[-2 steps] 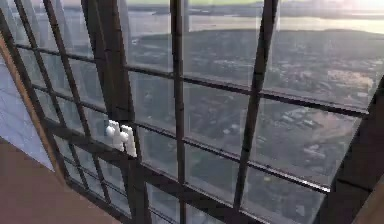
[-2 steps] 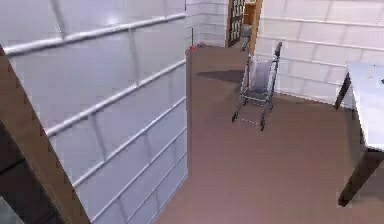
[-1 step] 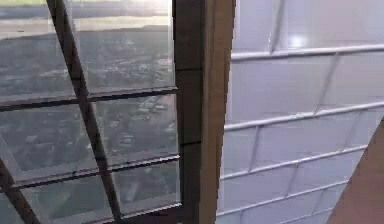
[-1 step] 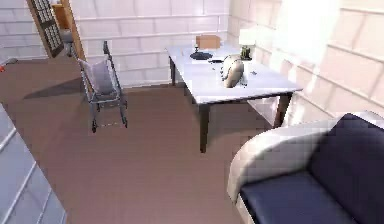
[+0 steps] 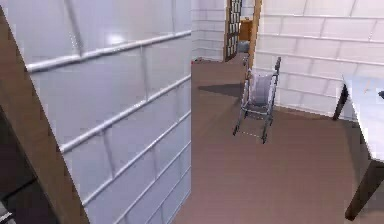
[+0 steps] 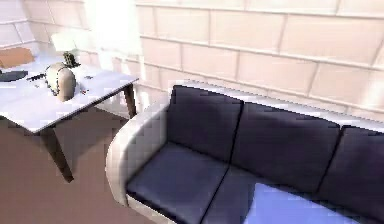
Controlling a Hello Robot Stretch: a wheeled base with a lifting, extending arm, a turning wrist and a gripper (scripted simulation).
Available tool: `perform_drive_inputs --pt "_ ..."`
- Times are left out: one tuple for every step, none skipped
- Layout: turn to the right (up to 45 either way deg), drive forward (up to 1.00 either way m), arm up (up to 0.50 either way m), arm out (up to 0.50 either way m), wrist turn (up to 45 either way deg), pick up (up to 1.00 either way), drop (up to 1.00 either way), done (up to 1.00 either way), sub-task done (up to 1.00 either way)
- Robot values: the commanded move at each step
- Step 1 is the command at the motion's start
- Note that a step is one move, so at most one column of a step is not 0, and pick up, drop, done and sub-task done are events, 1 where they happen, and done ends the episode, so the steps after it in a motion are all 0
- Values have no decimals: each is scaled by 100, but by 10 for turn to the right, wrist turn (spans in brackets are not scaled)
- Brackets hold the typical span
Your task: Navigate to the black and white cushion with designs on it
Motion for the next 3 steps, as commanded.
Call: perform_drive_inputs --pt "150 0 0 0 0 0 0 0 0" --pt "0 100 0 0 0 0 0 0 0" --pt "0 25 0 0 0 0 0 0 0"
